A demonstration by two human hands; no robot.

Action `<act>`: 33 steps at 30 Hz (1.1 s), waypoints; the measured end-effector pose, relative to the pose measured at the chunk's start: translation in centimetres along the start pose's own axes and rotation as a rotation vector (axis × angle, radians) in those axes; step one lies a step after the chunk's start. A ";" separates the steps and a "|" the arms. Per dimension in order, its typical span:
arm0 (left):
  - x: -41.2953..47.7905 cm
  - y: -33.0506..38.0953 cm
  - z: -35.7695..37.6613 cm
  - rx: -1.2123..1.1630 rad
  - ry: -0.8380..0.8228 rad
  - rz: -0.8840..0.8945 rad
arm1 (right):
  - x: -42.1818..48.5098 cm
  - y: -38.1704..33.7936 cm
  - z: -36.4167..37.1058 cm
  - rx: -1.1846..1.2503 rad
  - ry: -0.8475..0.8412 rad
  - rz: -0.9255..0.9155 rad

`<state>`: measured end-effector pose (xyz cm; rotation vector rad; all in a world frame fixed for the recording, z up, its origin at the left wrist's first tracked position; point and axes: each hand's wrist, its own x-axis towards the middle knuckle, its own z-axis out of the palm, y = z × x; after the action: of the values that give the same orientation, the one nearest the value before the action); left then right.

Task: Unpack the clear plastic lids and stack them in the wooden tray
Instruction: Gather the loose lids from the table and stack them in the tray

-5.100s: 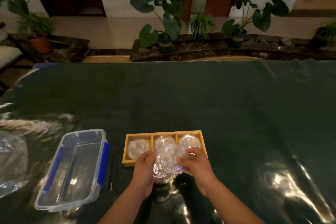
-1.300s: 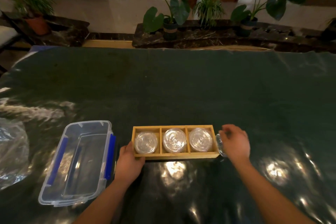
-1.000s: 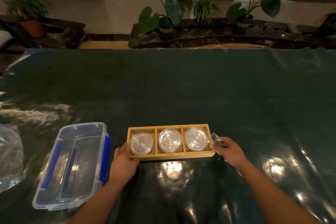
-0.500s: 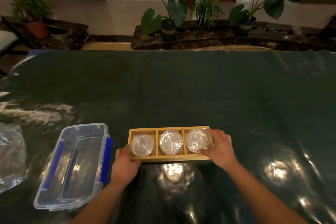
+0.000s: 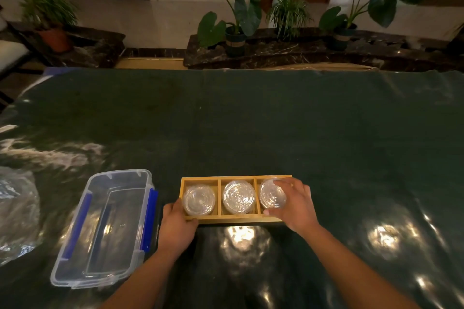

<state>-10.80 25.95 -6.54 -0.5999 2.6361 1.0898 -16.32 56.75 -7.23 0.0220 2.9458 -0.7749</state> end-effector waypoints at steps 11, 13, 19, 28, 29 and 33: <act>-0.1 -0.1 -0.3 -0.018 -0.009 -0.006 | -0.2 0.0 -0.3 0.028 0.011 0.002; -0.1 -0.1 -0.3 -0.020 -0.009 -0.008 | -0.2 0.0 -0.2 0.017 0.009 -0.004; 0.0 -0.3 -0.4 -0.037 -0.014 0.001 | -0.3 -0.3 -1.1 0.042 0.091 -0.030; -0.2 -0.3 -0.8 -0.057 0.014 0.009 | -0.4 -11.1 0.8 0.032 -0.069 -0.342; -0.2 -0.2 -0.8 -0.051 0.018 0.020 | -0.2 -12.4 1.7 0.004 -0.104 -0.360; -0.4 0.0 -1.2 -0.070 0.017 0.037 | 0.8 -15.8 4.1 0.065 -0.180 -0.282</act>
<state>-10.46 25.18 -5.53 -0.5791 2.6428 1.1977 -17.31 41.00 -3.14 -0.4425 2.7840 -0.8556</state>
